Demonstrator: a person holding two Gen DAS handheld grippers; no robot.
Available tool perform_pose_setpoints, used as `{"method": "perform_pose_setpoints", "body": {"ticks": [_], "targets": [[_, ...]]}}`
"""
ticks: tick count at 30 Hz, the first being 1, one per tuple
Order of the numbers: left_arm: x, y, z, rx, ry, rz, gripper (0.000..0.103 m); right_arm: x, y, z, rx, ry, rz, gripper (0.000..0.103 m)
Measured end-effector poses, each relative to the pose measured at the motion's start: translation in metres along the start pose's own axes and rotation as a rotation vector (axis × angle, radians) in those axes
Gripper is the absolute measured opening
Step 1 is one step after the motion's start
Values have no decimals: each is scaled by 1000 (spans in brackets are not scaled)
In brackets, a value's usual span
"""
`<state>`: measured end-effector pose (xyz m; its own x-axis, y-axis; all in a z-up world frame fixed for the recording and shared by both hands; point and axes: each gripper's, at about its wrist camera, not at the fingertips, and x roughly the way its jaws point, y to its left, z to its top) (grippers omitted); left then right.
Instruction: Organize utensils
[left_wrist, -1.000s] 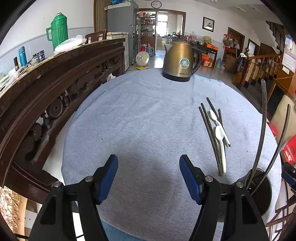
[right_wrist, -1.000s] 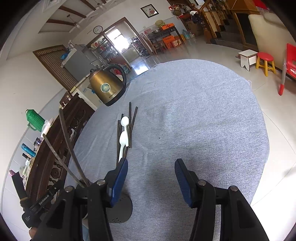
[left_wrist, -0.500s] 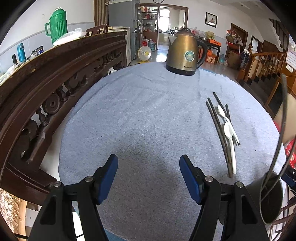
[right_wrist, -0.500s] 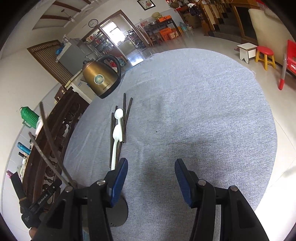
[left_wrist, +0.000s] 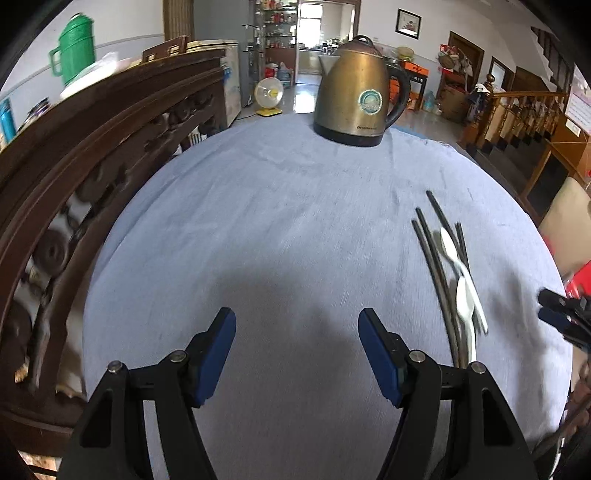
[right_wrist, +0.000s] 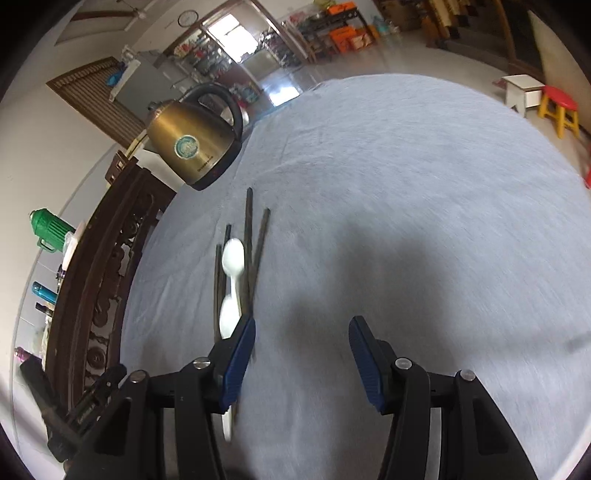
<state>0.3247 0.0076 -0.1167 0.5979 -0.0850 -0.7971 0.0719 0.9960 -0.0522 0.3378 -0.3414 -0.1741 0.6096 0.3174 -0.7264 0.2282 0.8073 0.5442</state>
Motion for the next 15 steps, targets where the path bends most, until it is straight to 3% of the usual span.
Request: {"method": "perform_pose_setpoints", "body": {"ticks": [8, 12, 15], "targets": [[36, -17, 56, 9, 39, -59, 69, 83, 45, 72, -19, 65, -15, 42], [56, -28, 80, 31, 64, -90, 50, 115, 57, 85, -27, 97, -83, 35], [69, -40, 96, 50, 78, -112, 45, 132, 59, 87, -23, 130, -118, 23]]}}
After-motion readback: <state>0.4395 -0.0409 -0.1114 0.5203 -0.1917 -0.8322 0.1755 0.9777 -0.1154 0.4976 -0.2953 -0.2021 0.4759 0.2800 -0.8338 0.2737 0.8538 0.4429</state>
